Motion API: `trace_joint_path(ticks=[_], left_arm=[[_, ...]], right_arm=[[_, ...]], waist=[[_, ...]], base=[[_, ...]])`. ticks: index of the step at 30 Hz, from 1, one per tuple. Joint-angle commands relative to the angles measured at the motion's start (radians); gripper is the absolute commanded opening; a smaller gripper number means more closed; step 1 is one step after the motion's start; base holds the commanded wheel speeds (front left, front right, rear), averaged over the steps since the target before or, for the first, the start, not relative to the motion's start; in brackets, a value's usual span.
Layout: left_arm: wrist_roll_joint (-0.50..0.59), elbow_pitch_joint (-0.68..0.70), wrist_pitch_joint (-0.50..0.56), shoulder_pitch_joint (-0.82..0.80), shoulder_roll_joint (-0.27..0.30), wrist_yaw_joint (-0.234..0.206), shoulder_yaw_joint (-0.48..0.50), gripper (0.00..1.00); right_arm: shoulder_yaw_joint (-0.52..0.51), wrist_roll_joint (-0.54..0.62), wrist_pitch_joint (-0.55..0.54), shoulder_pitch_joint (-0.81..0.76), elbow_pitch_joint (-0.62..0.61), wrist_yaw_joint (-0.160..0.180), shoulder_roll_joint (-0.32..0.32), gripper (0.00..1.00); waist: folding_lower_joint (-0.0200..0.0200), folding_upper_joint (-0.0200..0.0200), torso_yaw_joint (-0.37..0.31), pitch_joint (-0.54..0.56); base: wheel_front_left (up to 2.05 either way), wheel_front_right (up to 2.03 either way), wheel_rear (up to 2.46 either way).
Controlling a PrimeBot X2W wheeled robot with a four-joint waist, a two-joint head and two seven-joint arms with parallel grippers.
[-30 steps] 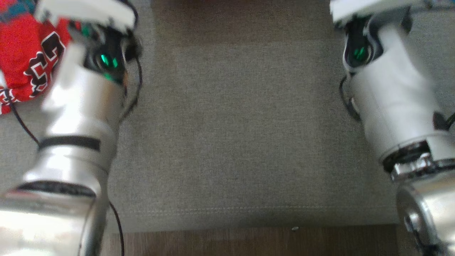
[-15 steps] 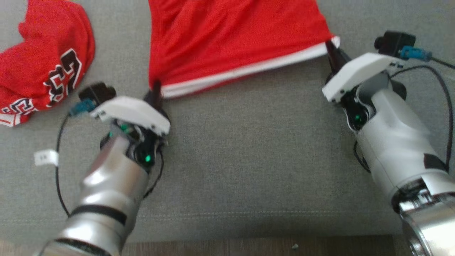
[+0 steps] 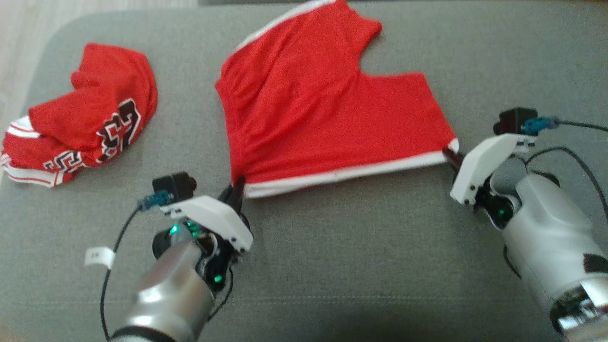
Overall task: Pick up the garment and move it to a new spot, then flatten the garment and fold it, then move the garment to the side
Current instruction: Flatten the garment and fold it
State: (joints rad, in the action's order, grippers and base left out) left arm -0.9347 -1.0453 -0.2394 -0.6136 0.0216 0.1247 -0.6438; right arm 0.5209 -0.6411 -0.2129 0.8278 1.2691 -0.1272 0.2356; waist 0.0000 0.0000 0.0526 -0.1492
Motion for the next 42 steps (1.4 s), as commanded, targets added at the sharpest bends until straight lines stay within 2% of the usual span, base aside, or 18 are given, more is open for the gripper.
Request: trace_joint_path(ticks=[1, 2, 4, 5, 7, 15, 22, 29, 31, 33, 37, 42], left_arm=[[0.013, 0.027, -0.015, 0.005, 0.029, 0.006, 0.009, 0.0], [0.013, 0.027, -0.015, 0.005, 0.029, 0.006, 0.009, 0.0], [0.019, 0.038, -0.017, 0.045, 0.034, 0.006, -0.006, 0.0], [0.019, 0.038, -0.017, 0.045, 0.034, 0.006, -0.006, 0.0], [0.018, 0.051, -0.017, 0.076, 0.035, 0.006, -0.019, 0.0], [0.0, 0.143, 0.021, 0.208, 0.058, 0.006, -0.073, 0.0], [-0.011, 0.271, 0.065, 0.344, 0.119, 0.004, -0.108, 0.0], [-0.035, 0.488, 0.135, 0.479, 0.202, -0.031, -0.124, 0.0], [-0.048, 0.567, 0.156, 0.503, 0.224, -0.052, -0.118, 0.0], [-0.052, 0.643, 0.175, 0.515, 0.245, -0.078, -0.112, 0.0], [-0.052, 0.758, 0.202, 0.505, 0.273, -0.127, -0.095, 0.0], [-0.053, 0.851, 0.236, 0.447, 0.285, -0.161, -0.072, 0.0]], right_arm=[[0.03, -0.028, -0.054, -0.03, -0.057, -0.003, 0.027, 0.0], [0.03, -0.028, -0.054, -0.03, -0.057, -0.003, 0.027, 0.0], [0.061, -0.069, -0.166, -0.083, -0.12, -0.003, 0.066, 0.0], [0.061, -0.069, -0.166, -0.083, -0.12, -0.003, 0.066, 0.0], [0.086, -0.103, -0.244, -0.124, -0.177, -0.003, 0.101, 0.0], [0.16, -0.237, -0.513, -0.307, -0.456, -0.003, 0.309, 0.0], [0.117, -0.336, -0.701, -0.456, -0.672, -0.003, 0.467, 0.0], [0.022, -0.411, -0.858, -0.637, -0.909, -0.003, 0.581, 0.0], [-0.036, -0.412, -0.864, -0.657, -0.955, -0.003, 0.587, 0.0], [-0.095, -0.402, -0.869, -0.658, -0.985, -0.003, 0.566, 0.0], [-0.203, -0.36, -0.895, -0.615, -1.004, -0.003, 0.476, 0.0], [-0.329, -0.253, -0.947, -0.495, -0.979, -0.003, 0.35, 0.0]], waist=[[0.0, 0.0, 0.004, 0.049], [0.0, 0.0, 0.004, 0.049], [0.0, 0.0, 0.004, 0.09], [0.0, 0.0, 0.004, 0.09], [0.0, 0.0, 0.007, 0.117], [0.0, 0.0, 0.034, 0.2], [0.0, 0.0, 0.054, 0.243], [0.0, 0.0, 0.07, 0.275], [0.0, 0.0, 0.071, 0.276], [0.0, 0.0, 0.072, 0.273], [0.0, 0.0, 0.079, 0.256], [0.0, 0.0, 0.103, 0.214]], base=[[0.0, 0.0, 0.0], [0.0, 0.0, 0.0], [0.0, 0.0, 0.0], [0.0, 0.0, 0.0], [0.0, 0.0, 0.0], [0.0, 0.0, 0.0], [0.0, 0.0, 0.0], [0.0, 0.0, 0.0], [0.0, 0.0, 0.0], [0.0, 0.0, 0.0], [0.0, 0.0, 0.0], [0.0, 0.0, 0.0]])
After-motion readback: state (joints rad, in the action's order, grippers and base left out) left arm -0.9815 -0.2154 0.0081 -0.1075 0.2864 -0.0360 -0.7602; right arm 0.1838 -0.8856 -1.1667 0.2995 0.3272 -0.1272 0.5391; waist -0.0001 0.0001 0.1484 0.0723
